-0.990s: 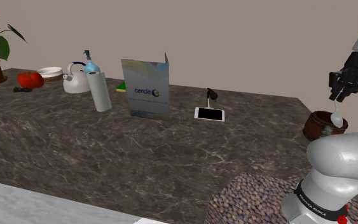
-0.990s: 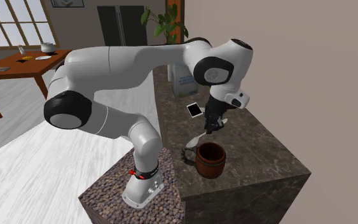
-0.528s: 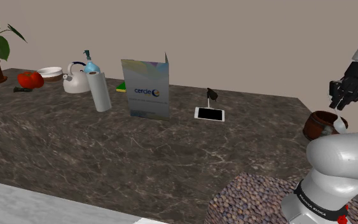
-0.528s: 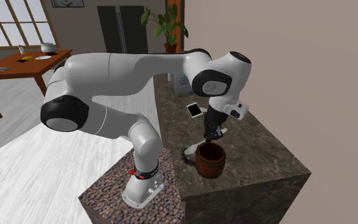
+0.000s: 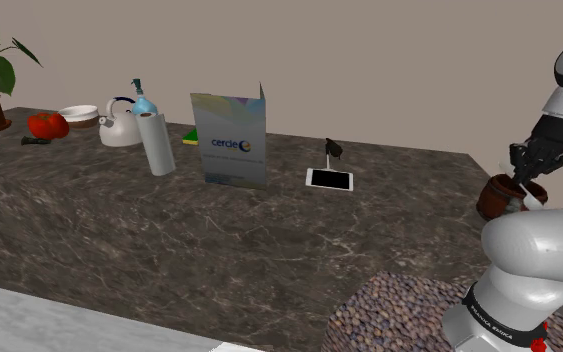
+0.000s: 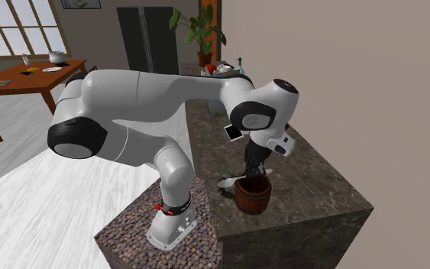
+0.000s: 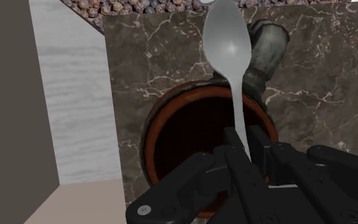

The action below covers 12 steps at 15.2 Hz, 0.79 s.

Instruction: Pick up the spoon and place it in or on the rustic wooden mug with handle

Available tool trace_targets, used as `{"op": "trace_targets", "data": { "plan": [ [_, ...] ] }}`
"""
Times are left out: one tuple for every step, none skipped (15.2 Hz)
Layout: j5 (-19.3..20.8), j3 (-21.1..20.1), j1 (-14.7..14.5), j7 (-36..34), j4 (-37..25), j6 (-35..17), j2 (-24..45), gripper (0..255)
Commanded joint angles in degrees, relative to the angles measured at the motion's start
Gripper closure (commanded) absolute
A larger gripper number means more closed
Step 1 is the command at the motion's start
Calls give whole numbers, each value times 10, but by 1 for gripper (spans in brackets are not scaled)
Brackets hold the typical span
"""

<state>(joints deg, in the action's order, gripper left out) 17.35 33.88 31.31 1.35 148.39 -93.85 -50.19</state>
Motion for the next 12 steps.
{"op": "trace_targets", "data": {
  "plan": [
    [3,3,1,0,10,-10,0,255],
    [3,3,1,0,10,-10,0,255],
    [3,3,1,0,10,-10,0,255],
    [3,3,1,0,10,-10,0,255],
    [3,3,1,0,10,-10,0,255],
    [3,3,1,0,10,-10,0,255],
    [3,3,1,0,10,-10,0,255],
    [3,3,1,0,10,-10,0,255],
    [3,3,1,0,10,-10,0,0],
    [3,3,1,0,10,-10,0,0],
    [3,3,1,0,10,-10,0,0],
    [3,3,1,0,10,-10,0,0]
  ]
}}
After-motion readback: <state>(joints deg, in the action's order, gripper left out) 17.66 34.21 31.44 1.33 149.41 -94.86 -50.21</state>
